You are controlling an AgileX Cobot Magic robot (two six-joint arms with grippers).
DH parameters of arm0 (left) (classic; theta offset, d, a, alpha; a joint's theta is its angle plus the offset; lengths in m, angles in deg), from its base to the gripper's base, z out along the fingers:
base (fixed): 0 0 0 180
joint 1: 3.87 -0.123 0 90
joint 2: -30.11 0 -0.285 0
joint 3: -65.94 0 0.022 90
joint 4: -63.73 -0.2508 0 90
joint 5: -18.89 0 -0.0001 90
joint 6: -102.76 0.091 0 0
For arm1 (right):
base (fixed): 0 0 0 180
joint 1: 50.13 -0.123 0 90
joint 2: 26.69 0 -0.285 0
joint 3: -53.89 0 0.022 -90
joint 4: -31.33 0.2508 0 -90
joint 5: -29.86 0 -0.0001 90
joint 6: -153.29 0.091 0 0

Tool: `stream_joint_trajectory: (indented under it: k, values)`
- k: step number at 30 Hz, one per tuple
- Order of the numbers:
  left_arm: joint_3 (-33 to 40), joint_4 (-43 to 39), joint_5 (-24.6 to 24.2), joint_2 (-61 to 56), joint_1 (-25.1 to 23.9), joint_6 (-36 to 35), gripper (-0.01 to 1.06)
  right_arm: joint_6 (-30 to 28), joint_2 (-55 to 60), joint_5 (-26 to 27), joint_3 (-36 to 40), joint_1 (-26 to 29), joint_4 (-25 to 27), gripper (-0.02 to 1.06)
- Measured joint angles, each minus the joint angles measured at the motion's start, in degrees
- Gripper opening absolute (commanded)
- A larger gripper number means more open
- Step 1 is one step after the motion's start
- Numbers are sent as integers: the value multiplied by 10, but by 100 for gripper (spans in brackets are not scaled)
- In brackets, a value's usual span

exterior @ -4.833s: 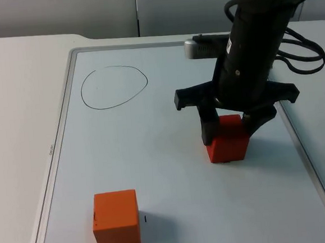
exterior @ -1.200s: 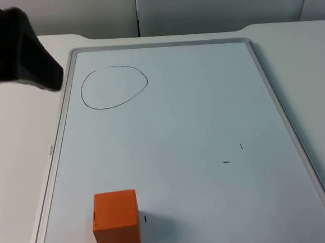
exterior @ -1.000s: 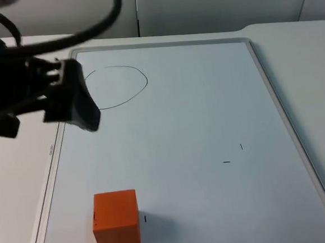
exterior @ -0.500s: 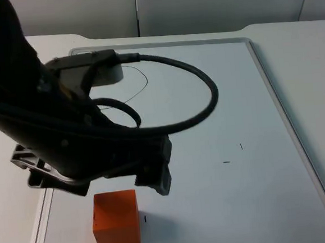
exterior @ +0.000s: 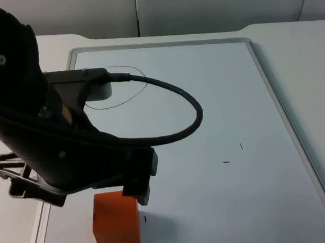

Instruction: Pick up one cube with the left hand and another cube with the right hand. First place the cube in the right hand at the target position, then stack the cube in the left hand on top.

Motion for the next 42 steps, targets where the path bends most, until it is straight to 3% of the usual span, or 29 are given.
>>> stream_joint_trajectory:
  k: [18,34,39,42]
  values:
    - [-1,-8,39,47,0,-13,104,-1,0,0,0,0,0,0]
    - [-1,-8,43,69,0,-13,103,-1,0,0,0,0,0,0]
    - [-1,-8,44,69,0,-13,91,-1,0,0,0,0,0,0]
    - [-1,-8,45,69,0,-13,70,-1,0,0,0,0,0,0]
